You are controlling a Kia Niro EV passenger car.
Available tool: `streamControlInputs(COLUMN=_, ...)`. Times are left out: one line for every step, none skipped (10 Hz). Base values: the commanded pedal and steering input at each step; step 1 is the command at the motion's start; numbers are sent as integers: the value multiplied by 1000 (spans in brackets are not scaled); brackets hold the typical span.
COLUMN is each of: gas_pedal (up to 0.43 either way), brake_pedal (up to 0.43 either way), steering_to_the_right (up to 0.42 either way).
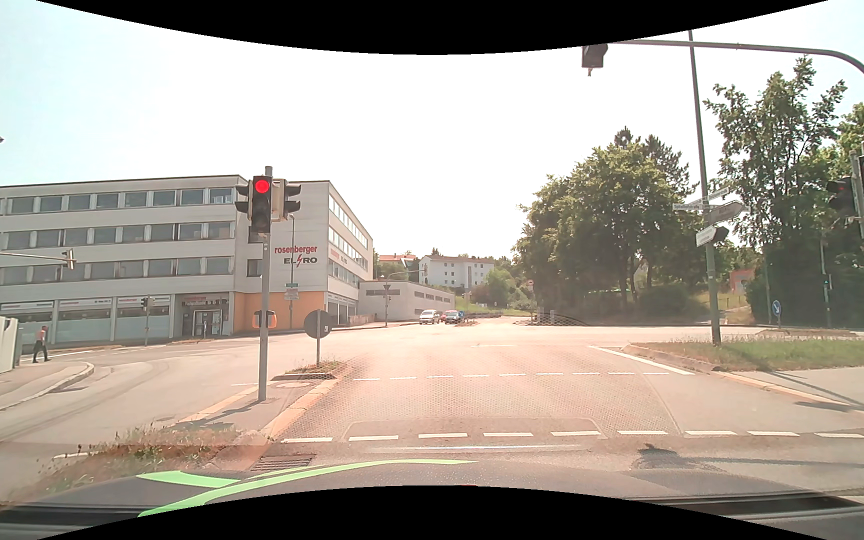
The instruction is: Follow the waypoints while adhering to traffic rules and regulations
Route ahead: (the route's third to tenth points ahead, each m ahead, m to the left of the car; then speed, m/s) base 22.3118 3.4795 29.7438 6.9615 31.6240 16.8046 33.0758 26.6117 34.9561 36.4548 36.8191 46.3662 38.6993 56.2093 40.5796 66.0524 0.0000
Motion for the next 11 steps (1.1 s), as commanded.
streamControlInputs(gas_pedal=0, brake_pedal=372, steering_to_the_right=-8)
streamControlInputs(gas_pedal=0, brake_pedal=372, steering_to_the_right=-8)
streamControlInputs(gas_pedal=0, brake_pedal=372, steering_to_the_right=-8)
streamControlInputs(gas_pedal=0, brake_pedal=372, steering_to_the_right=-8)
streamControlInputs(gas_pedal=0, brake_pedal=372, steering_to_the_right=-8)
streamControlInputs(gas_pedal=0, brake_pedal=372, steering_to_the_right=-8)
streamControlInputs(gas_pedal=0, brake_pedal=372, steering_to_the_right=-8)
streamControlInputs(gas_pedal=0, brake_pedal=372, steering_to_the_right=-8)
streamControlInputs(gas_pedal=0, brake_pedal=372, steering_to_the_right=-8)
streamControlInputs(gas_pedal=0, brake_pedal=372, steering_to_the_right=-8)
streamControlInputs(gas_pedal=0, brake_pedal=372, steering_to_the_right=-8)
